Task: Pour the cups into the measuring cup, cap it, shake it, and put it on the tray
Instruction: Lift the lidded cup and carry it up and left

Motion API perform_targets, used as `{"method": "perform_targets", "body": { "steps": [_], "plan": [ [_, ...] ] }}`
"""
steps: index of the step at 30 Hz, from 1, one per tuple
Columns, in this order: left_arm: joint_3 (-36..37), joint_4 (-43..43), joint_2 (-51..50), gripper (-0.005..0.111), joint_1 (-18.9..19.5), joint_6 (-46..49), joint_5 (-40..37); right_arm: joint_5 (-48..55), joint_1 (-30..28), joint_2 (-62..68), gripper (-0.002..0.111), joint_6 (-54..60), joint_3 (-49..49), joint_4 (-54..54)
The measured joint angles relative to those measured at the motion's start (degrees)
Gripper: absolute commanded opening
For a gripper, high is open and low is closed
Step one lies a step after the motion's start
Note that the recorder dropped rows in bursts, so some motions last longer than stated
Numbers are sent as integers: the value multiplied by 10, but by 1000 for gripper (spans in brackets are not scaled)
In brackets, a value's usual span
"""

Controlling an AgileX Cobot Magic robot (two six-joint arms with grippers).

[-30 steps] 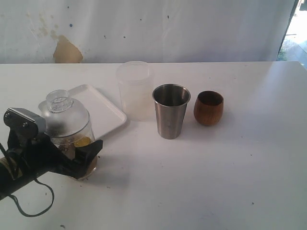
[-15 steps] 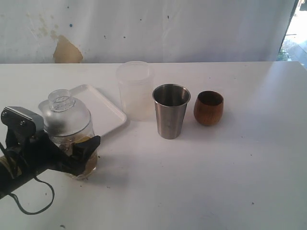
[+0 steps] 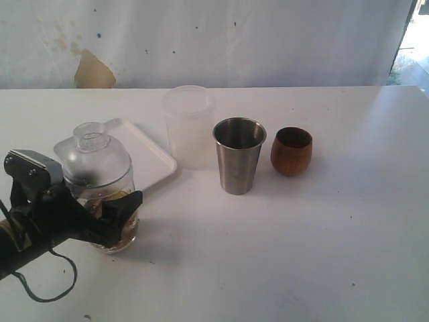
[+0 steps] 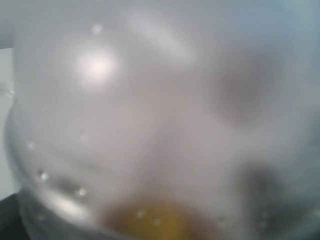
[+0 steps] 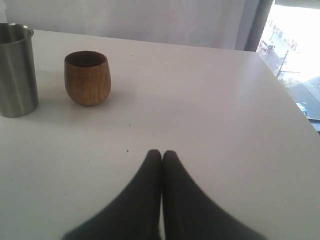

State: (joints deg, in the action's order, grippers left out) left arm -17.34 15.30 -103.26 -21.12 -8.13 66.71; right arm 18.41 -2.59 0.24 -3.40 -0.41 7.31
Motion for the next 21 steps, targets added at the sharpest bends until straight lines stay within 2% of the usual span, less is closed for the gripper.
{"method": "perform_targets", "body": {
  "steps": [9,11,12,13,14,15,17,18,19,21],
  "plan": [
    [-44,55,93,0,0,-74,-17,0,0,0,0,0,0,0],
    [-58,99,134,0,0,-95,-41,0,0,0,0,0,0,0],
    [-62,118,157,0,0,-58,-80,0,0,0,0,0,0,0],
    [-65,104,166,0,0,-29,-110,0,0,0,0,0,0,0],
    [-70,23,170,0,9,-15,-162,0,0,0,0,0,0,0],
    [-72,0,171,0,18,-35,-174,0,0,0,0,0,0,0],
    [-79,85,171,0,32,-73,-174,0,0,0,0,0,0,0],
    [-91,152,171,0,17,-70,-166,0,0,0,0,0,0,0],
    [-97,138,171,0,5,-70,-165,0,0,0,0,0,0,0],
    [-99,104,171,0,12,-94,-172,0,0,0,0,0,0,0]
  ]
}}
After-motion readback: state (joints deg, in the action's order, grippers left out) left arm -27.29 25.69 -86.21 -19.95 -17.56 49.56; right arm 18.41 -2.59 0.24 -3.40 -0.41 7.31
